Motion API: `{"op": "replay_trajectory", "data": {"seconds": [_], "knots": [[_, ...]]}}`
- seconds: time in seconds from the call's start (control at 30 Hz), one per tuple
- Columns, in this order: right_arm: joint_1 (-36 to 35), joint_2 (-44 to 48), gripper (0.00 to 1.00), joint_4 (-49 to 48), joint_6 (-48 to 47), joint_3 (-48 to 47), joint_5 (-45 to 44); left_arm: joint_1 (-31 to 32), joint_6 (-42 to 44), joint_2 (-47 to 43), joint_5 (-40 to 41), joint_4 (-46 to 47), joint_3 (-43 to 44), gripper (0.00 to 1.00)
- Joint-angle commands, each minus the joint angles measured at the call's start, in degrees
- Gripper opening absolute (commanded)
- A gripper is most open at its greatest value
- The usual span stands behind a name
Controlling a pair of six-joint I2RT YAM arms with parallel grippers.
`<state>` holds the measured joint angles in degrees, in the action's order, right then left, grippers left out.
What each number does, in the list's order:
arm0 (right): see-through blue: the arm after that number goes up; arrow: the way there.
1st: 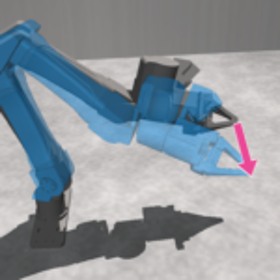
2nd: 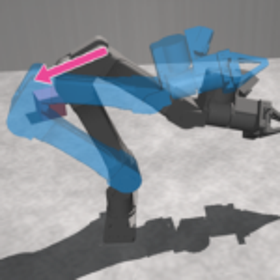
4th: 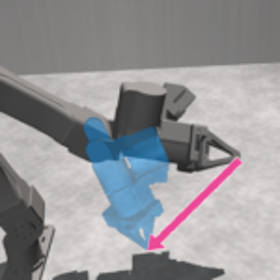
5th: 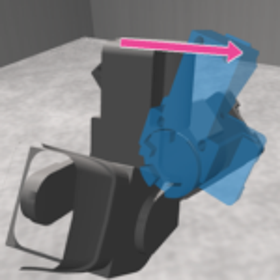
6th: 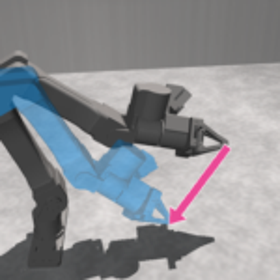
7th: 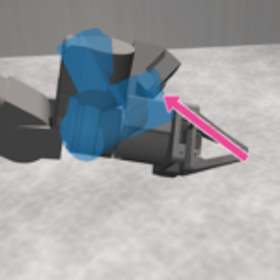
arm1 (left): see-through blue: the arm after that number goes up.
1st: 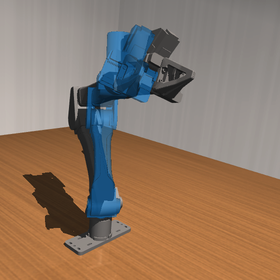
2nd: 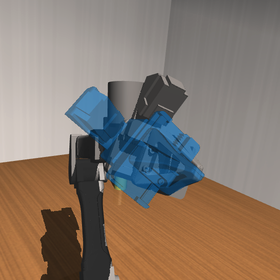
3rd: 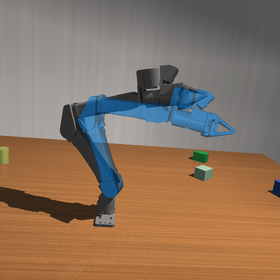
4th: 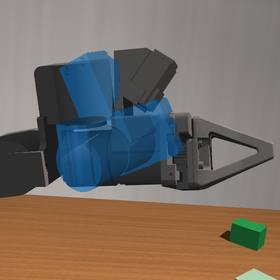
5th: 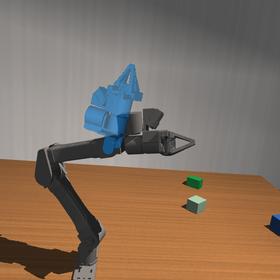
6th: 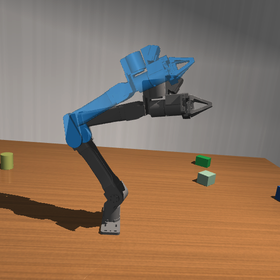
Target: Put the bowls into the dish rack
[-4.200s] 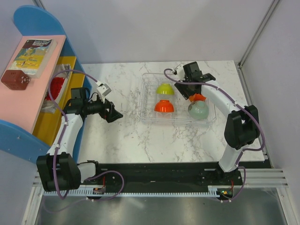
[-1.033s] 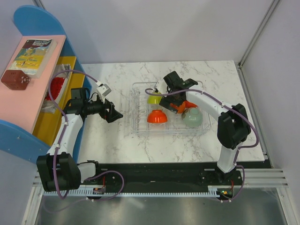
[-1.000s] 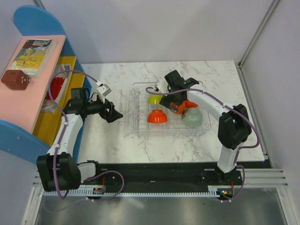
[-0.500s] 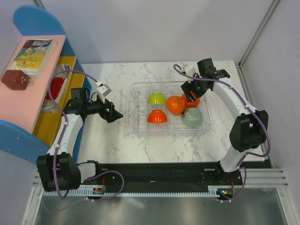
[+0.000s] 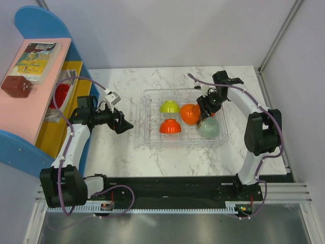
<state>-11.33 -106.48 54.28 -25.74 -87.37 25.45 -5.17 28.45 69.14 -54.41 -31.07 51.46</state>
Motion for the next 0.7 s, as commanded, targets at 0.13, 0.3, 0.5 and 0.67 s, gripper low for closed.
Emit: {"op": "replay_trajectory", "data": {"seconds": [0.13,0.3,0.5,0.67], "knots": [[1.14,-2.50,0.48,6.27,-2.47,-1.92,4.08,-0.28,1.17,-0.50,-2.72,1.63,0.04,1.00],[1.14,-5.75,0.46,11.45,-5.02,-3.42,5.39,-0.37,1.17,-0.24,-2.72,1.63,0.04,1.00],[1.14,-6.82,0.42,16.64,-8.19,-4.91,6.54,-0.28,1.26,-0.06,-2.89,1.63,0.04,1.00],[1.14,-3.58,0.48,16.03,-8.98,-6.05,7.77,-0.28,1.17,0.20,-3.07,1.71,0.13,1.00]]}}
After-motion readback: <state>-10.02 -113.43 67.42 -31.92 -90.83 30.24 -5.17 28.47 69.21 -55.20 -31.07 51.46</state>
